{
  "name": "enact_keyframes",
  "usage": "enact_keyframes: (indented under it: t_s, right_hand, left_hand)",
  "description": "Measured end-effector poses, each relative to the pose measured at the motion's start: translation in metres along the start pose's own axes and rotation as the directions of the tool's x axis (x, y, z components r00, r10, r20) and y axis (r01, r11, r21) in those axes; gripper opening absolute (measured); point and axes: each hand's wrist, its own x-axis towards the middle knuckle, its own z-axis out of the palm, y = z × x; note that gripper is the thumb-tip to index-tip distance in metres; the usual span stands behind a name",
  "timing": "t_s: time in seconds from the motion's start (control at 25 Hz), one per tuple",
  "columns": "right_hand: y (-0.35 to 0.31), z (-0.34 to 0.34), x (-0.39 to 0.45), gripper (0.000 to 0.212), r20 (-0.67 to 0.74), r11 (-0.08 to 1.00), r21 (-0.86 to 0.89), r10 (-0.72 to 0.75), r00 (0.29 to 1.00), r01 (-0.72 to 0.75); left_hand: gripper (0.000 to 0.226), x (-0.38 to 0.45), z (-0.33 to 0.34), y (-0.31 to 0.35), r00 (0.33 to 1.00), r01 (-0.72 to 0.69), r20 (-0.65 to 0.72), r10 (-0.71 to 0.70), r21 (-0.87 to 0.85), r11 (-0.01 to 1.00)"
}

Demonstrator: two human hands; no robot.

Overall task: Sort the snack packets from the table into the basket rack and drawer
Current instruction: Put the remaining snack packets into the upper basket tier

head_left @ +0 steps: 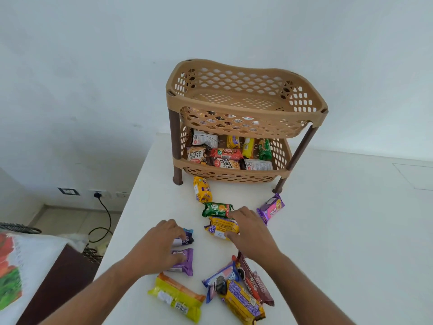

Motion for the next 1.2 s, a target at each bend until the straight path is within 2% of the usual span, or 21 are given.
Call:
enact_keyframes:
  t_s: [0.32,0.52,0.76,0.88,1.0,1.12,1.2]
  right_hand:
    - [-0.007,0.028,0.004,0.063,0.019,0.991,-0.131,-0.017,1.000,0.019]
    - [-0.009,0.037,0.007,0.061,0.048,0.982,-0.187,0.016,0.999,-0.007]
    - [-0.010,0.040,0.010,0.054,0.045,0.981,-0.193,0.032,0.998,-0.022]
    - [-0.010,0.035,0.011,0.052,0.084,0.987,-0.161,0.033,0.996,-0.019]
    - [-0.010,0.015,0.010,0.051,0.131,0.999,-0.041,0.027,0.991,-0.022]
    - [-0.012,-0.034,0.013,0.056,0.116,0.998,0.065,0.003,0.993,-0.010]
    - [-0.014,-0.082,0.016,0.055,0.086,0.997,0.074,-0.025,0.996,0.018]
  left_hand:
    - [0.070,-0.013,0.007,0.001,0.999,-0.023,0.029,0.021,0.077,0.997]
    - [0.070,-0.018,0.012,0.001,0.995,-0.041,0.099,0.024,0.179,0.983]
    - [0.058,-0.017,0.017,0.002,0.997,-0.051,0.071,0.036,0.214,0.976]
    - [0.060,-0.013,0.012,0.010,0.999,-0.031,0.021,0.028,0.128,0.991]
    - [0.051,-0.009,-0.008,0.025,1.000,-0.013,-0.016,0.011,-0.078,0.997]
    - [0.038,0.002,-0.046,0.049,0.997,-0.019,-0.073,-0.002,-0.288,0.958]
    - [0.032,0.013,-0.079,0.071,0.988,-0.086,-0.148,0.041,-0.313,0.946]
